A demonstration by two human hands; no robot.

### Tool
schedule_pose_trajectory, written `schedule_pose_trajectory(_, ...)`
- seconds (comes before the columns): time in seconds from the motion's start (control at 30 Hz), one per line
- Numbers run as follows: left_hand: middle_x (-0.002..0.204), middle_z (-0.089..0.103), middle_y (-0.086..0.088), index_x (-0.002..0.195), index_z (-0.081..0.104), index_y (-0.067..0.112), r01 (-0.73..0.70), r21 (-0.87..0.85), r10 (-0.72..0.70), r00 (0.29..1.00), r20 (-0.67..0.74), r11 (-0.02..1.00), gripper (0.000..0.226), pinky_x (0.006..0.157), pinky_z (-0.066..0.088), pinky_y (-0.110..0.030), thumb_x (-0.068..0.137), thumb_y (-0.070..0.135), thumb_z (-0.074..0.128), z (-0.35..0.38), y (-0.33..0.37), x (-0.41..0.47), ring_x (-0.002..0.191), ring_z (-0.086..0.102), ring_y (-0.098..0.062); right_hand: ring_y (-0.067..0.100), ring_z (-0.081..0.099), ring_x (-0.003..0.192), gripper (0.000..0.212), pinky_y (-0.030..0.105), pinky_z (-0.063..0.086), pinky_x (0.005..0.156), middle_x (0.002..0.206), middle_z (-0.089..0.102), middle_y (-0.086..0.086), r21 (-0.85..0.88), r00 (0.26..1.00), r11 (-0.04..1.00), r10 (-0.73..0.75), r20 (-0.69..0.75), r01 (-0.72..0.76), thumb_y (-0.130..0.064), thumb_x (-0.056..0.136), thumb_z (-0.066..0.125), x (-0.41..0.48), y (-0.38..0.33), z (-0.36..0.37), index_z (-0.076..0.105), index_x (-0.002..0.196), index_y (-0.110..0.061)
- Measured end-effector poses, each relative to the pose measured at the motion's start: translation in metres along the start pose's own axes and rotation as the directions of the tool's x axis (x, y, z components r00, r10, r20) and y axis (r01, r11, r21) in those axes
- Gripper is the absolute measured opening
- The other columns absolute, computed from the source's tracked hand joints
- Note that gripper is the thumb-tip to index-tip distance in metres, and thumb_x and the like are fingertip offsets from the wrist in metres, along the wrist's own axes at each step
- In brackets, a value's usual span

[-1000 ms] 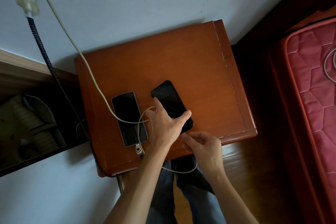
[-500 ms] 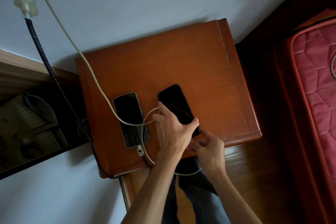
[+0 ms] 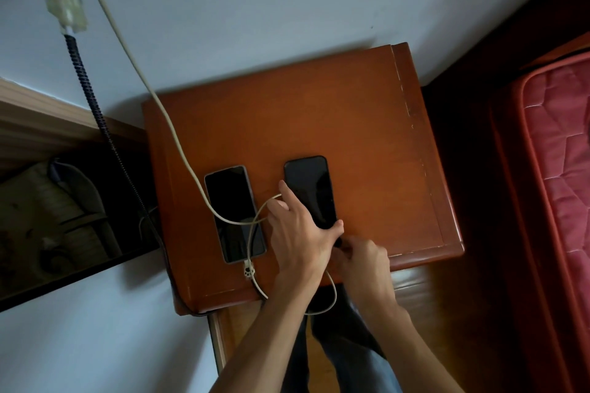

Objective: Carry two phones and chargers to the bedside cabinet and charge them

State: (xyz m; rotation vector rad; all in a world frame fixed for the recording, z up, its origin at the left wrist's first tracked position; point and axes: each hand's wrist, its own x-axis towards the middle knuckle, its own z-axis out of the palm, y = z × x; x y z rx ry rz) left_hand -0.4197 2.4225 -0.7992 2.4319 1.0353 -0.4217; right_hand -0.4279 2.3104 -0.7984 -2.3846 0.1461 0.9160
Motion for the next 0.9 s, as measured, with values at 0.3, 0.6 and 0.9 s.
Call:
schedule_pose_trajectory(0.3, 0.125, 0.042, -0.011, 0.153, 0.012, 0.011, -0.039, 0.059, 0.039, 0.999, -0.001, 0.997, 0.124, 0.076, 0.053, -0.031, 0.063, 0.064, 0.078, 0.002, -0.004, -0.003, 0.109, 0.05, -0.024, 0.031, 0.066, 0.068, 0.024, 0.033, 0.044, 0.058, 0.074, 0.071, 0.009, -0.114, 1.0, 0.993, -0.005, 0.027, 0.008, -0.03, 0.095, 0.063, 0.003, 0.001, 0.004, 0.067, 0.083, -0.01)
schedule_pose_trajectory(0.6, 0.112, 0.043, -0.007, 0.151, 0.02, 0.015, 0.049, -0.049, -0.05, 0.999, -0.022, 0.998, 0.115, 0.072, 0.05, -0.033, 0.064, 0.065, 0.077, 0.004, -0.004, -0.007, 0.104, 0.05, -0.025, 0.027, 0.066, 0.071, 0.023, 0.035, 0.047, 0.059, 0.075, 0.073, 0.004, -0.031, 1.0, 0.999, -0.009, -0.009, 0.009, -0.034, 0.09, 0.068, 0.003, 0.008, 0.004, 0.072, 0.086, -0.012)
schedule_pose_trajectory(0.9, 0.126, 0.052, -0.003, 0.145, 0.039, 0.024, 0.024, -0.295, -0.054, 0.994, -0.095, 0.955, 0.069, 0.079, 0.046, -0.027, 0.089, 0.063, 0.052, -0.025, -0.014, -0.025, 0.108, 0.059, -0.018, 0.024, 0.07, 0.077, 0.027, 0.022, 0.043, 0.059, 0.08, 0.076, 0.001, 0.041, 0.997, 0.997, -0.061, -0.056, 0.063, -0.039, 0.095, 0.064, -0.006, -0.007, -0.021, 0.077, 0.089, -0.016)
